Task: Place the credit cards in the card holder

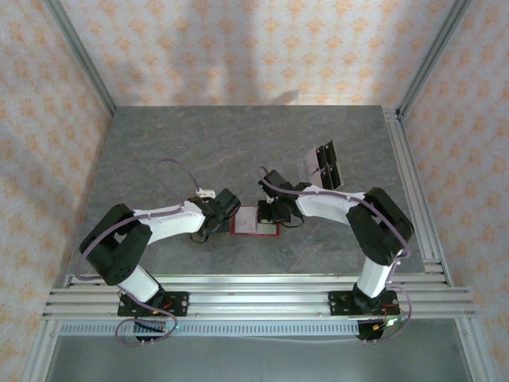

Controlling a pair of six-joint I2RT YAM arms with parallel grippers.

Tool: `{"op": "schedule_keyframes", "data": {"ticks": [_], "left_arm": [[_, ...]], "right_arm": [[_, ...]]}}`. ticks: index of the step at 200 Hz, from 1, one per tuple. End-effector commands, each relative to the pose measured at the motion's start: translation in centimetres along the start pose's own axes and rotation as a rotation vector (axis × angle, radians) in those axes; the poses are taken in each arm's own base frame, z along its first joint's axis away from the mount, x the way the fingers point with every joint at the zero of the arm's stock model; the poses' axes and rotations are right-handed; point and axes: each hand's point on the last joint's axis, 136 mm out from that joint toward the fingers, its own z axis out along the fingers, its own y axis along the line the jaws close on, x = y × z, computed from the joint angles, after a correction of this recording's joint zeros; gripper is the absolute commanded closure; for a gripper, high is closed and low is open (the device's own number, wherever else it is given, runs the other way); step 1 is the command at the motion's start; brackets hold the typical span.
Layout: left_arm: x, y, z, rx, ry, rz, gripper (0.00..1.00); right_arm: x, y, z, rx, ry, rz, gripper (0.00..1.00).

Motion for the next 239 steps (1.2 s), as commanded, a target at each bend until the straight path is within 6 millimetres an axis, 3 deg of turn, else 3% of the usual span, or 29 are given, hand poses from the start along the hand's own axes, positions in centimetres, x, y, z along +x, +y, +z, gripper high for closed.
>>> {"op": "schedule_keyframes", "data": {"ticks": [1, 129, 239], "left_arm": [[0.1, -0.6, 0.4, 0.006, 0.009, 0.004, 0.00], [0.3, -0.9, 0.8, 0.004, 0.017, 0.011, 0.00], [0.6, -1.0, 1.1, 0.010, 0.024, 0.012, 0.00]], "right_arm": [[-1.2, 1.2, -1.5, -0.020, -0.036, -0.023, 1.00], [-0.9, 1.6, 1.9, -0.030, 0.014, -0.007, 1.00], [-0.7, 3.5, 2.8, -0.050, 0.039, -0.032, 1.00]]}}
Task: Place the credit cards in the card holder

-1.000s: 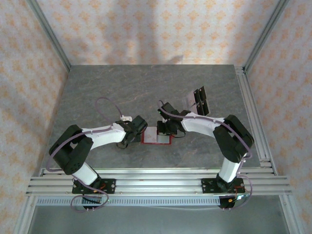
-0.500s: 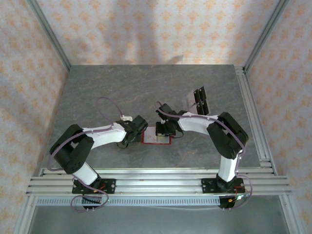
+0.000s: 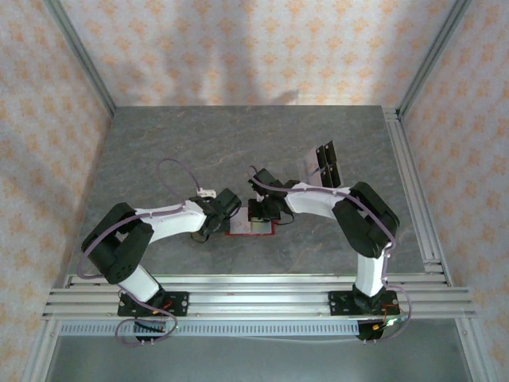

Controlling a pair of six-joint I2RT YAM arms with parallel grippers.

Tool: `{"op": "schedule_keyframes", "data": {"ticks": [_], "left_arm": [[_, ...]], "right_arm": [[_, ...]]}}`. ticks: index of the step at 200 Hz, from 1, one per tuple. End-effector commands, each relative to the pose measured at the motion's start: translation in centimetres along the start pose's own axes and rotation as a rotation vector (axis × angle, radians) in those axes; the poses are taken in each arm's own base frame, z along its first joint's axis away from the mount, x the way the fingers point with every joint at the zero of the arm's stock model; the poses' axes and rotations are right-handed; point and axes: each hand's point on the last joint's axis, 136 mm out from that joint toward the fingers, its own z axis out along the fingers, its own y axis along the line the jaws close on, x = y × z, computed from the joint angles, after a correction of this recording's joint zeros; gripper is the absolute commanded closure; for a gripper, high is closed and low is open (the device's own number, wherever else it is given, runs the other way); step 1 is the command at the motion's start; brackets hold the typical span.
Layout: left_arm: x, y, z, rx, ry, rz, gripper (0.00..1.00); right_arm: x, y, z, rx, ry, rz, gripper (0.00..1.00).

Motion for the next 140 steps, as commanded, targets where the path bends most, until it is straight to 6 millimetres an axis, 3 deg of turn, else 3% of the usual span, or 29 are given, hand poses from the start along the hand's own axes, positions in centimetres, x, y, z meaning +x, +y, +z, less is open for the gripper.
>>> {"op": "schedule_keyframes", "data": {"ticks": [1, 77, 140], "left_arm": [[0.6, -0.8, 1.0, 0.014, 0.020, 0.008, 0.00], [0.8, -0.8, 1.0, 0.020, 0.023, 0.006, 0.00], [0.3, -0.2, 0.2, 0.005, 0.007, 0.001, 0.00]], "right_arm": [[-0.1, 0.9, 0.4, -0.008, 0.010, -0.003, 1.00], [0.0, 2.2, 1.2, -0.022, 0.027, -0.020, 1.00], [-0.4, 0.1, -2.2, 0.030, -0.050, -0.017, 1.00]]}}
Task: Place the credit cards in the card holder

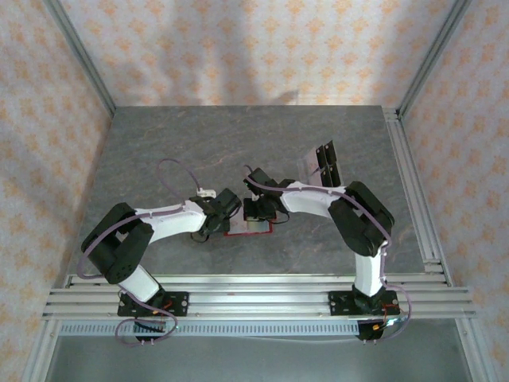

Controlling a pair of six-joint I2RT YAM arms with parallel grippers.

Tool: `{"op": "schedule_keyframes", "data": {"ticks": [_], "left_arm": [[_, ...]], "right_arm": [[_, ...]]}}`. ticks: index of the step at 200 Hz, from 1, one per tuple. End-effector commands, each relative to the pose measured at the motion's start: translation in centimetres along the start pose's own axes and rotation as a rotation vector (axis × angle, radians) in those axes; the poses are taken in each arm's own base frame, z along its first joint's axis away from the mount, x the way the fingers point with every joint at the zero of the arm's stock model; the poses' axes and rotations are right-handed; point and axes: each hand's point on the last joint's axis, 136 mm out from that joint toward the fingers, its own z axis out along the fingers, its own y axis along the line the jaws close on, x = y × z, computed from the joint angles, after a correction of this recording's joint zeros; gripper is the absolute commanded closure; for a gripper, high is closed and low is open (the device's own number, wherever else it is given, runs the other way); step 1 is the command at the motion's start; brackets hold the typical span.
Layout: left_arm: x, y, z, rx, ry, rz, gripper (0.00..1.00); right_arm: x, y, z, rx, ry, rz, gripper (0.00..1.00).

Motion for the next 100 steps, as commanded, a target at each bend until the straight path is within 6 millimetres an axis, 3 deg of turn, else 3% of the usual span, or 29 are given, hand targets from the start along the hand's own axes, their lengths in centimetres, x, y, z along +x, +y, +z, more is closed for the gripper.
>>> {"op": "schedule_keyframes", "data": {"ticks": [1, 27, 100], "left_arm": [[0.3, -0.2, 0.2, 0.004, 0.008, 0.001, 0.00], [-0.4, -0.1, -0.6, 0.010, -0.008, -0.003, 0.00], [-3.1, -0.8, -3.6, 0.049, -0.058, 0.005, 0.00]], "right_arm": [[-0.1, -1.0, -2.4, 0.033, -0.043, 0.001, 1.00], [0.0, -2.4, -2.9, 0.050, -0.045, 0.014, 1.00], [1.2, -6.5, -1.3, 0.089, -0.019, 0.081, 1.00]]}}
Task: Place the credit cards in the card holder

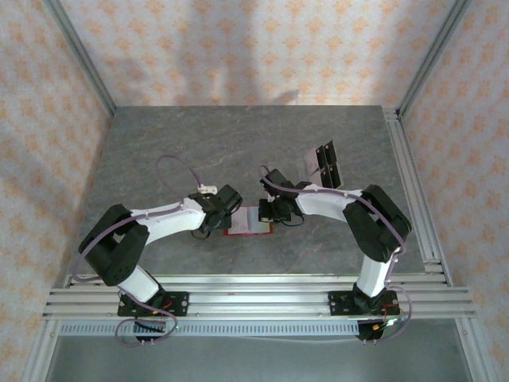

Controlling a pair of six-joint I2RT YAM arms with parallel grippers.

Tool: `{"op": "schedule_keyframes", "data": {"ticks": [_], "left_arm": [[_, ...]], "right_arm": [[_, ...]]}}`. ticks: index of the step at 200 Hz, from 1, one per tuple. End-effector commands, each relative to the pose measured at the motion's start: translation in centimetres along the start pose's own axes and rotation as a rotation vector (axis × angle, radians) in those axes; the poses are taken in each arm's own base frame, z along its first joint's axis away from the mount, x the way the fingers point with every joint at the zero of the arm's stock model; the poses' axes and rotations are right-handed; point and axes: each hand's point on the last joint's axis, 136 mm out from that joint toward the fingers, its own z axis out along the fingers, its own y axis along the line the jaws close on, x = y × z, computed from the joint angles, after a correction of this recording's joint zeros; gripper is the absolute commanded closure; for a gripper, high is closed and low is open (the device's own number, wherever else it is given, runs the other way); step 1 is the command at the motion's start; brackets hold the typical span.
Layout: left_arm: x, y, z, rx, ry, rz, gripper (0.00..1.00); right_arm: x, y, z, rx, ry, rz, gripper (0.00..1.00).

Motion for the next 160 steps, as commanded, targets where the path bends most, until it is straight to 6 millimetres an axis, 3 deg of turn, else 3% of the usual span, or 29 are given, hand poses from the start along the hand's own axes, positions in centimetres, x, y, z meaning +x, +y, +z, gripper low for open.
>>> {"op": "schedule_keyframes", "data": {"ticks": [1, 55, 100, 160], "left_arm": [[-1.7, -0.3, -2.0, 0.021, -0.037, 0.014, 0.00], [-3.1, -3.9, -3.4, 0.088, -0.056, 0.056, 0.00], [-3.0, -6.9, -2.9, 0.112, -0.046, 0.082, 0.00], [-2.0, -8.4, -1.7, 0.156, -0.015, 0.054, 0.01]], "right_arm": [[0.6, -2.0, 0.5, 0.050, 0.003, 0.009, 1.00], [0.8, -2.1, 0.5, 0.038, -0.001, 0.011, 1.00], [1.2, -2.5, 1.0, 0.043, 0.005, 0.016, 1.00], [1.3, -2.7, 1.2, 0.042, 0.007, 0.027, 1.00]]}}
